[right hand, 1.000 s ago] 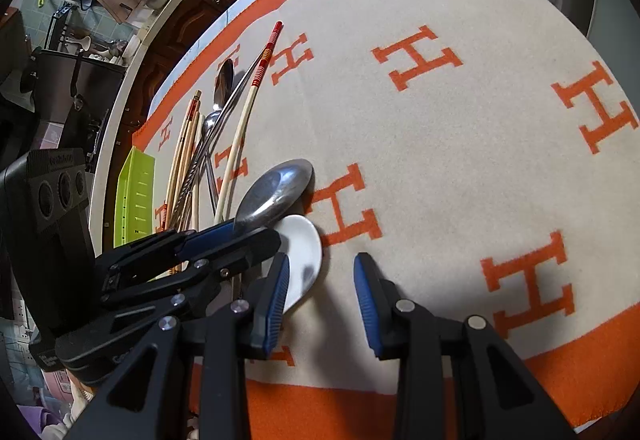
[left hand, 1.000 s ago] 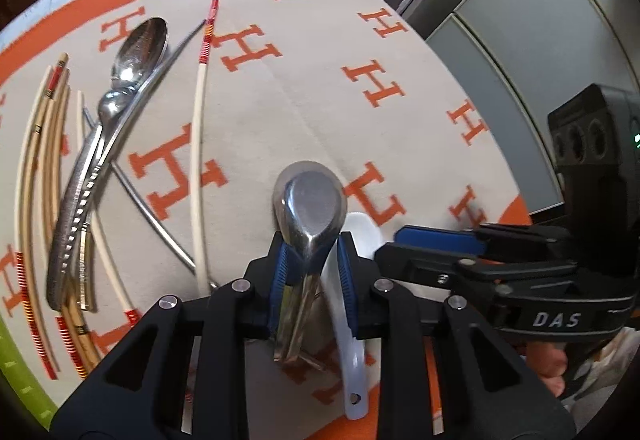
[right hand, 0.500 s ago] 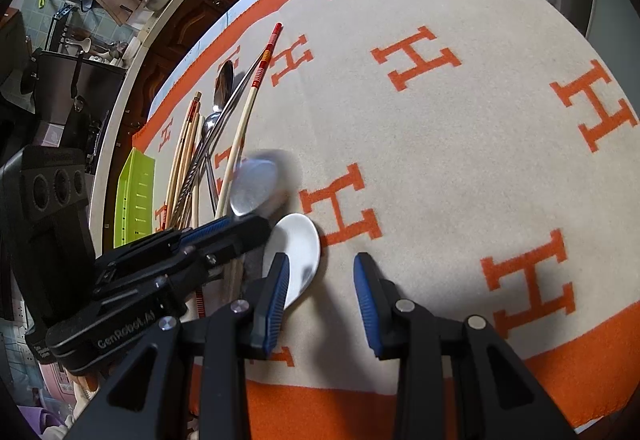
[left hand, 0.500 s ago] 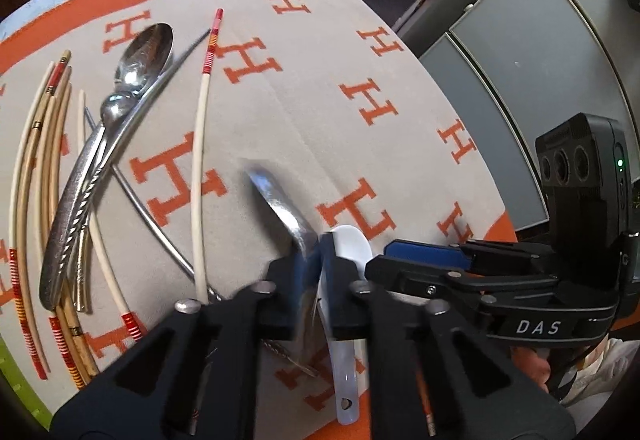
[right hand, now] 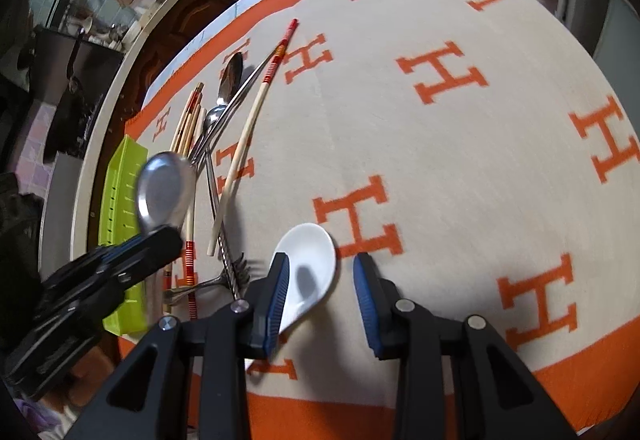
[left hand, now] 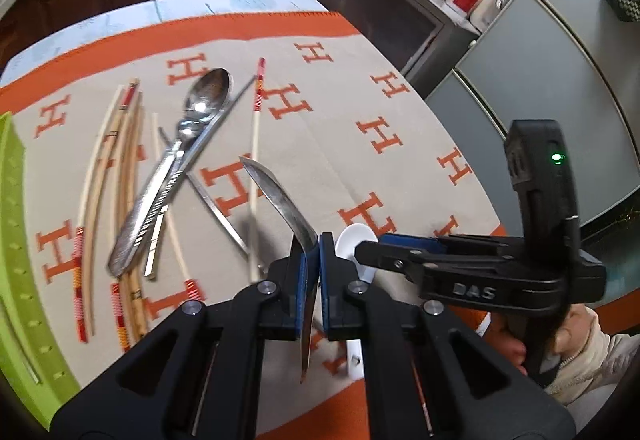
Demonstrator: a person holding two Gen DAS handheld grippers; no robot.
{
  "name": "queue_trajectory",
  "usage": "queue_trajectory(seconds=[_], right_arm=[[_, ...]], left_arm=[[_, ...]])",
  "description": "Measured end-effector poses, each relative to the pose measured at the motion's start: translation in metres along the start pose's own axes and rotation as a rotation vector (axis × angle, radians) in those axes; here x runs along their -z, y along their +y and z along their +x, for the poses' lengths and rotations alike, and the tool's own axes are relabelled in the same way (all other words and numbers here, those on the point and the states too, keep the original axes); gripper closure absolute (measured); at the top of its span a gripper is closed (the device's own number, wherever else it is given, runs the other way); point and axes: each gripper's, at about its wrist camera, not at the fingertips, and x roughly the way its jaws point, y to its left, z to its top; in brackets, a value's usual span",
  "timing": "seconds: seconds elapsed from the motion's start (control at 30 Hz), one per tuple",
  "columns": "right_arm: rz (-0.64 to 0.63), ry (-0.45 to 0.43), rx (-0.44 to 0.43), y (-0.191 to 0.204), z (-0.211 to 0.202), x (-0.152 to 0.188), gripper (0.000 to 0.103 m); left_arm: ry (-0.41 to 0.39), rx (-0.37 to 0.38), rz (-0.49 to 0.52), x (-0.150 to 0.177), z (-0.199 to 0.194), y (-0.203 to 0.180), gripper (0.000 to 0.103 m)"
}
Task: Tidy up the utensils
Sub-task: 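Lower the metal spoon into the green tray with the left gripper while the right gripper places the white spoon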
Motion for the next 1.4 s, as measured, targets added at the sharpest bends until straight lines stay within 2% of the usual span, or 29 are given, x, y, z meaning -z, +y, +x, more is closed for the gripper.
queue_trajectory(seconds=[0.03,0.07,0.1,0.13,0.2,0.3,0.53,0.73,0.87,1.1,1.4], right_arm=[[-0.022,-0.007,0.017,0.005,0.002,0.0,0.07],[-0.039,-0.013,0.035,0.009,0.002,0.001,0.075],[-0.059,-0.019,0.064,0.013,0.004,0.001,0.086],[-0.078,-0.024,0.093,0.016,0.006,0.001,0.091],[-0.085,-0.036,0.102,0.017,0.006,0.002,0.094],[-0.068,-0.043,0.071,0.017,0.001,0.002,0.099],[-0.099,-0.091,0.049,0.04,-0.03,0.006,0.1],[-0.181,-0.162,-0.005,0.083,-0.067,0.006,0.1],[-0.262,-0.175,-0.046,0.126,-0.077,0.002,0.1],[-0.394,-0.162,-0.11,0.208,-0.063,-0.003,0.1],[-0.561,-0.086,-0.154,0.29,-0.008,0.0,0.1]], left_arm=[[-0.008,-0.006,-0.004,0.002,-0.006,0.002,0.099],[-0.017,-0.016,-0.008,0.004,-0.012,0.004,0.099],[-0.028,-0.028,-0.013,0.006,-0.019,0.007,0.099],[-0.036,-0.038,-0.019,0.008,-0.025,0.01,0.099],[-0.053,-0.069,-0.037,0.012,-0.036,0.016,0.099],[-0.072,-0.122,-0.065,0.021,-0.054,0.027,0.099],[-0.116,-0.232,-0.137,0.049,-0.099,0.059,0.099],[-0.157,-0.341,-0.189,0.071,-0.136,0.089,0.099],[-0.186,-0.424,-0.222,0.082,-0.161,0.11,0.099],[-0.198,-0.52,-0.254,0.096,-0.18,0.14,0.099],[-0.183,-0.546,-0.284,0.102,-0.171,0.162,0.099]])
